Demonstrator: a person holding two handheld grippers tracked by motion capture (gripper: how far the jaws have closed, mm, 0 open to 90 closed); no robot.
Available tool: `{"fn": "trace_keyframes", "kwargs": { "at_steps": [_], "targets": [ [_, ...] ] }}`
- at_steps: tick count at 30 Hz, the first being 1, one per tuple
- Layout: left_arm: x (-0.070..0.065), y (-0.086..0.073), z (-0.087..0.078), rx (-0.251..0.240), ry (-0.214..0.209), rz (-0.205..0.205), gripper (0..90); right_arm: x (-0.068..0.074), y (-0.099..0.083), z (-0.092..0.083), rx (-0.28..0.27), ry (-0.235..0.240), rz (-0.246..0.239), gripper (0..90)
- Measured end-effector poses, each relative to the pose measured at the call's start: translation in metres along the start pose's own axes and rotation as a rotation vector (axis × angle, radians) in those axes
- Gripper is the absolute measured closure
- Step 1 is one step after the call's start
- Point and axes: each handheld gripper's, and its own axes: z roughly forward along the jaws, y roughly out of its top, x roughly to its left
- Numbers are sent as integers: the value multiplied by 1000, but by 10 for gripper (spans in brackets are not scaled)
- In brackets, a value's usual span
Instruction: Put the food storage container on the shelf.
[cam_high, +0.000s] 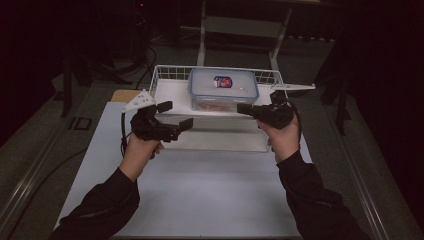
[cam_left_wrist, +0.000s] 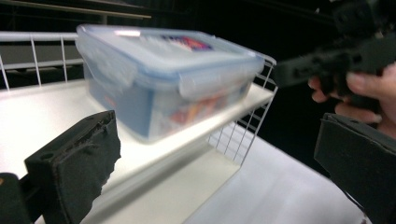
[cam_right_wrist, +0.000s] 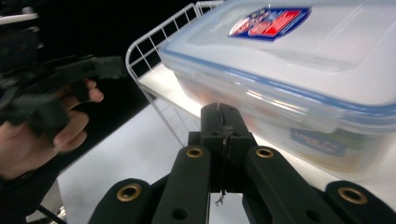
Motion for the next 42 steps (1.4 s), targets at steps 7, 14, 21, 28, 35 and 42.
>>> {"fn": "trace_keyframes", "kwargs": {
  "at_steps": [7, 14, 21, 28, 35, 42],
  "targets": [
    [-13, -27, 4, 31, -29, 12, 2, -5, 0, 19, 22, -21, 5, 899],
    [-15, -35, 8, 36, -51, 0, 2, -14, 4, 34, 46, -40, 16, 897],
    [-15, -34, 11, 42, -55, 2, 2, -12, 7, 39, 44, -26, 13, 861],
    [-13, -39, 3, 27, -61, 7, 2, 13, -7, 26, -6, 9, -73, 500],
    [-16, -44, -5, 19, -51, 21, 2, 23, -30, 12, -66, 42, -125, 225],
    [-26, -56, -13, 34, -89, 43, 2, 24, -74, 7, -64, 57, -184, 143]
  ]
}}
